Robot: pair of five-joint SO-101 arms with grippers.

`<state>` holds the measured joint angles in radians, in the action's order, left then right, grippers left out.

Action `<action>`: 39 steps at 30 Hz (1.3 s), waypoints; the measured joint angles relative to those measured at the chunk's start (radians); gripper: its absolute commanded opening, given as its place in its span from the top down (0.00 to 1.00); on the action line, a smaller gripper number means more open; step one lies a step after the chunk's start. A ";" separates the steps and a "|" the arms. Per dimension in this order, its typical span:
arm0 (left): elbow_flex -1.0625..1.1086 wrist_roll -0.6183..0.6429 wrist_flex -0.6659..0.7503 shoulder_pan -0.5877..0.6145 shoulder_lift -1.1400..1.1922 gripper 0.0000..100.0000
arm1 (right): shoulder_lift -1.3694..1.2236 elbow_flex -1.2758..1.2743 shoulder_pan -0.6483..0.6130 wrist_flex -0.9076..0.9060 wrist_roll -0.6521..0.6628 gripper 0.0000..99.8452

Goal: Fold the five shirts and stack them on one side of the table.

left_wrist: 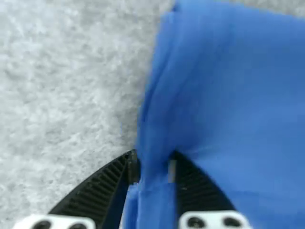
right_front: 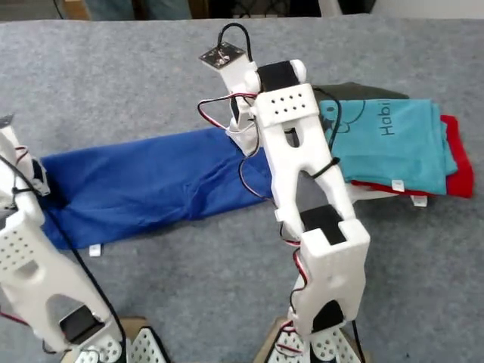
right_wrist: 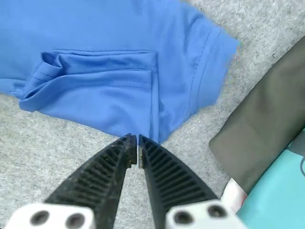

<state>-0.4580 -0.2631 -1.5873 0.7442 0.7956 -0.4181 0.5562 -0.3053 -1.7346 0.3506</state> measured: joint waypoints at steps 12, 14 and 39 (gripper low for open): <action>-0.526 -0.057 -0.175 0.089 0.242 0.97 | 0.132 0.077 -0.049 0.000 0.000 0.98; -0.566 -0.071 -0.175 0.141 0.239 0.97 | 0.137 0.094 -0.046 0.000 0.000 0.98; 0.160 0.183 -0.166 -0.595 -0.548 0.97 | 0.138 0.239 0.267 0.097 0.000 0.98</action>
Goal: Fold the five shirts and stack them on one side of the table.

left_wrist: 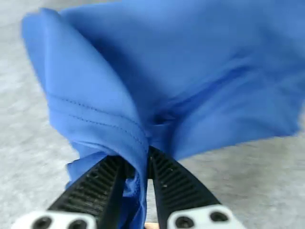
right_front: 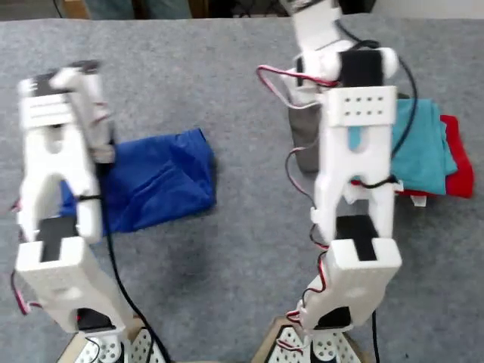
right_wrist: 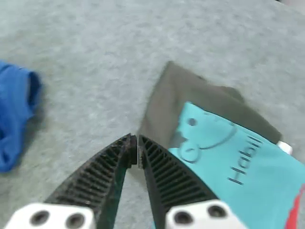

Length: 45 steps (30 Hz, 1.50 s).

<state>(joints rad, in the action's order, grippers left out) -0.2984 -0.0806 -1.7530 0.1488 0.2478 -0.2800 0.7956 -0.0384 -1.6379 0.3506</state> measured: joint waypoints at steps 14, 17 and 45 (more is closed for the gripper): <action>-0.083 0.104 0.063 -0.338 0.129 0.97 | 0.000 -0.009 0.046 0.037 0.000 0.98; -0.130 0.160 0.078 -0.336 0.207 0.97 | 0.000 -0.011 0.046 0.037 0.000 0.98; -0.446 0.459 0.003 -0.126 0.193 0.74 | 0.000 -0.120 -0.046 0.078 0.000 0.98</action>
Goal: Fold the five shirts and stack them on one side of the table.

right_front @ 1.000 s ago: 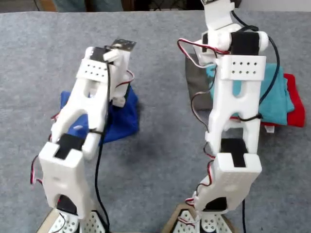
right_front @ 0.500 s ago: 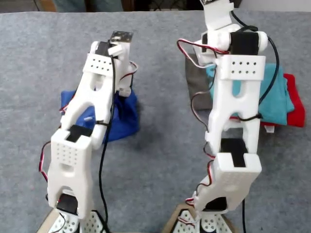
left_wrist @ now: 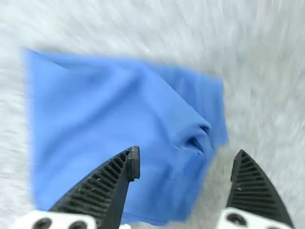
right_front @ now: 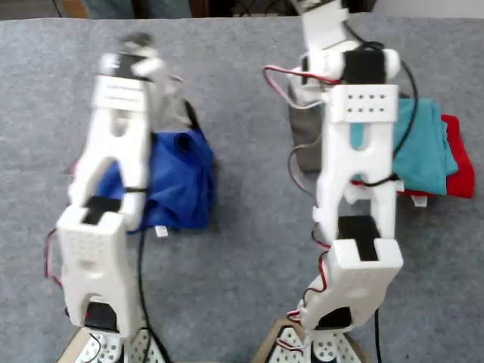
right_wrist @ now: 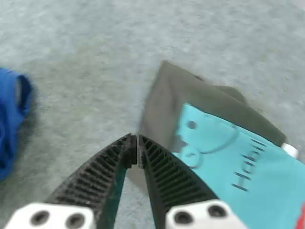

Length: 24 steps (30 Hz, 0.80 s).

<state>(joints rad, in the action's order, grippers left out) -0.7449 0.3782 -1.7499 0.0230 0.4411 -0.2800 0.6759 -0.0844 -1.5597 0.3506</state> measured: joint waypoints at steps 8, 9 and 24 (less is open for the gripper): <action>0.006 -0.216 -0.002 0.433 -0.184 0.96 | 0.000 -0.133 -0.308 0.002 -0.066 0.98; 0.025 -0.250 -0.002 0.489 -0.186 0.96 | 0.000 -0.147 -0.353 0.002 -0.069 0.98; 0.635 -0.361 0.256 0.821 -0.190 0.97 | -0.344 -0.315 -0.618 0.054 -0.069 0.98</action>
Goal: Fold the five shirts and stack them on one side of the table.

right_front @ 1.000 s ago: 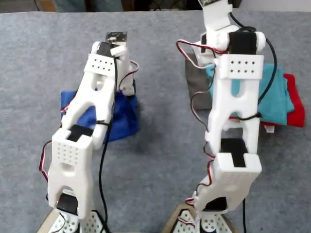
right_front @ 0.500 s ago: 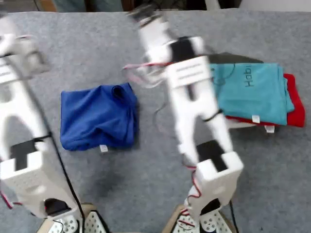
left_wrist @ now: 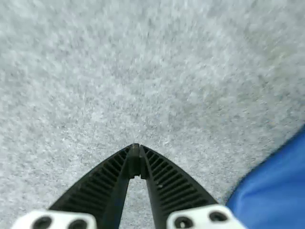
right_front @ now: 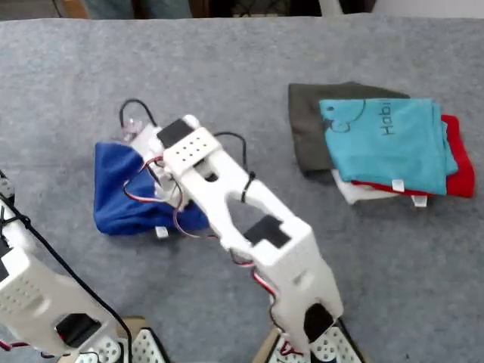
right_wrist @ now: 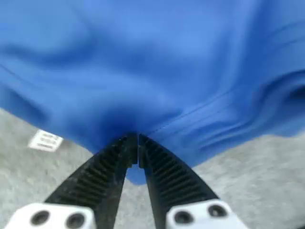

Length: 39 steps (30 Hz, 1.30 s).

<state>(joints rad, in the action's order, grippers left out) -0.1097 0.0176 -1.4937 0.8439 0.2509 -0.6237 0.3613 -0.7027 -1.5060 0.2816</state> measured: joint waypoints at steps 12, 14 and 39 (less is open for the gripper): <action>0.051 0.002 0.114 -0.060 0.000 0.97 | -0.114 0.106 0.146 -0.106 0.002 0.98; 0.051 0.000 0.114 -0.120 0.000 0.97 | -0.109 0.164 0.149 -0.143 0.002 0.98; -0.109 0.141 0.290 -0.523 0.371 0.97 | -0.253 0.310 0.259 0.305 0.014 0.98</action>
<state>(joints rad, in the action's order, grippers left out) -0.2186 0.1588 -1.2037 0.3207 0.6222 -0.8769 0.6713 -0.4434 -1.2006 0.2954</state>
